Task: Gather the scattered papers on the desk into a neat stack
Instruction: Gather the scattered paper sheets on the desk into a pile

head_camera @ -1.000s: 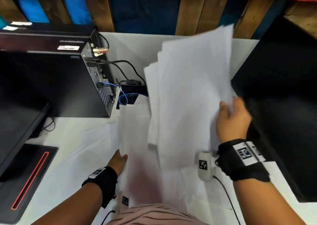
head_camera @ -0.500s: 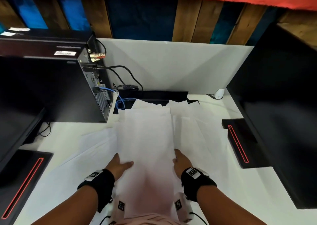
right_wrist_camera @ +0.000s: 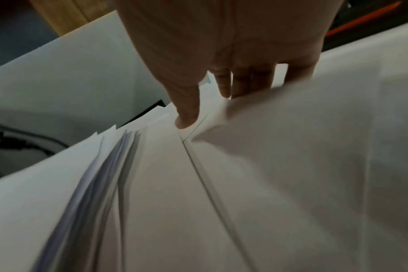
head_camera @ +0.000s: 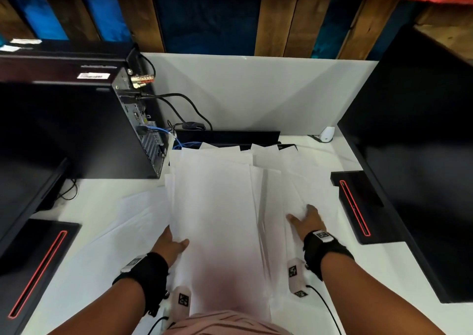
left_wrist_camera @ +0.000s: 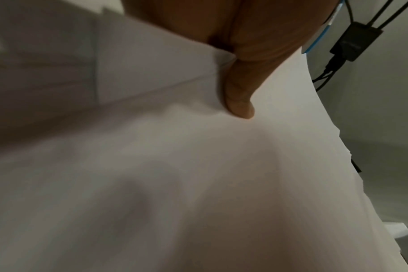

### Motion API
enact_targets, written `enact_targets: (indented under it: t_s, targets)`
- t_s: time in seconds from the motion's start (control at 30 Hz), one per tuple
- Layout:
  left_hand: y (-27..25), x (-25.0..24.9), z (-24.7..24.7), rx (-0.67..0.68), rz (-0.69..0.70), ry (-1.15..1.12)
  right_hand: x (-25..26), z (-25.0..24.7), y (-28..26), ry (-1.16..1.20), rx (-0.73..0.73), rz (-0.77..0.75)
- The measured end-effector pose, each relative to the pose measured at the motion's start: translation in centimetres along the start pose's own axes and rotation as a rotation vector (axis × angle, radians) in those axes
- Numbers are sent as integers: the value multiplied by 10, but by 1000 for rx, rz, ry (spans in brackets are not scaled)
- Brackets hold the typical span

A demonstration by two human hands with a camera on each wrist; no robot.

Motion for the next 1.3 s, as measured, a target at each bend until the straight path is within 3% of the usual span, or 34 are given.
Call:
enact_targets:
  t_s: [0.13, 0.37, 0.7, 0.8, 0.87, 1.1, 1.2, 1.3]
  targets:
    - [3, 3, 1, -12, -38, -72, 2, 5, -5, 205, -13, -25]
    - [8, 13, 3, 1, -104, -77, -2, 25, -19, 76, 110, -35]
    - [2, 2, 0, -51, -72, -22, 8, -19, -29, 74, -189, -81]
    - [3, 4, -3, -58, -78, -6, 19, -42, -44, 89, -349, -112]
    - [3, 4, -4, -53, -77, 5, 32, -62, -58, 92, -479, -182]
    - [5, 7, -5, -23, -67, 3, 97, -141, -132, 198, -895, -635]
    - [5, 6, -7, -11, -63, 21, 116, -151, -150, 336, -872, -755]
    - [5, 4, -4, 12, -89, 19, 119, -128, -138, 348, -704, -664]
Point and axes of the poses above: each hand's wrist, its own y-axis towards the middle knuckle, its own z-axis out of the palm, x = y × z, the point moved 4 cm from there along y, towards the middle knuckle, and after that the axes turned 8 degrees about x, right-handed, at the moved point
